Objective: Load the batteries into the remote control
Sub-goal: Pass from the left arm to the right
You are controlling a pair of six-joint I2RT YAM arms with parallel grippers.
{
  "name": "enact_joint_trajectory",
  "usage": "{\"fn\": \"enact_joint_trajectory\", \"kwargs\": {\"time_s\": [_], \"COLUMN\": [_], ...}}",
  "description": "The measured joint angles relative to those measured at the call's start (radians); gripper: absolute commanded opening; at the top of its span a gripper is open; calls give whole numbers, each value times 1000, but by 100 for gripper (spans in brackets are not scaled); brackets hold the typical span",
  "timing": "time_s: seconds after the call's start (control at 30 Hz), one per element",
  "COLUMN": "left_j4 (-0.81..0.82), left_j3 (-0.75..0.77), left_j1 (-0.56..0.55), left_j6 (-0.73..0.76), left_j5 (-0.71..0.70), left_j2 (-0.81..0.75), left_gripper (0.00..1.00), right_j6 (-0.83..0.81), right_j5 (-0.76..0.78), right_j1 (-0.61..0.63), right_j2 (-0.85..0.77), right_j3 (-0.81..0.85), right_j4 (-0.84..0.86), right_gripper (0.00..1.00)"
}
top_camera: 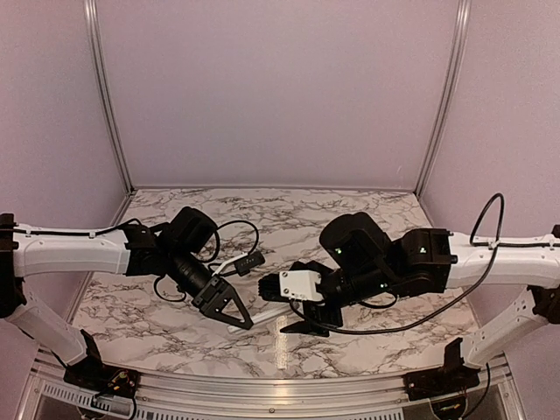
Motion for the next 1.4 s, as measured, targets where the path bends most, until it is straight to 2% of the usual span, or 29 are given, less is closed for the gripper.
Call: {"fn": "enact_joint_trajectory", "kwargs": {"time_s": [0.2,0.5,0.6,0.73,0.83,1.0,1.13,1.4], "left_j4": [1,3,3,-8,-16,-33,-30,-25], "left_j3": [-3,-16,-18,-16,-12,17,31,-2], "left_j1": [-34,-47,-47,-44,-37,-6,11,13], "left_j6": [5,12,10,12,37,61,66,109], "left_j5": [23,41,47,56,22,-87,-208,-419], "left_j2": [0,-15,-15,-15,-32,-121,-243,-417], "left_gripper": [23,22,36,65,79,93,93,92], "right_j6": [-38,-51,-71,-85,-66,-22,21,141], "right_j5": [56,83,81,79,68,50,-8,-218], "right_j1": [29,71,77,90,87,85,46,-131], "right_j2": [67,82,82,80,76,70,66,-13], "right_j3": [9,21,27,32,33,38,37,26], "right_j4": [-20,-39,-50,-63,-69,-77,-76,-26], "right_gripper": [62,27,17,7,2,0,0,0]}}
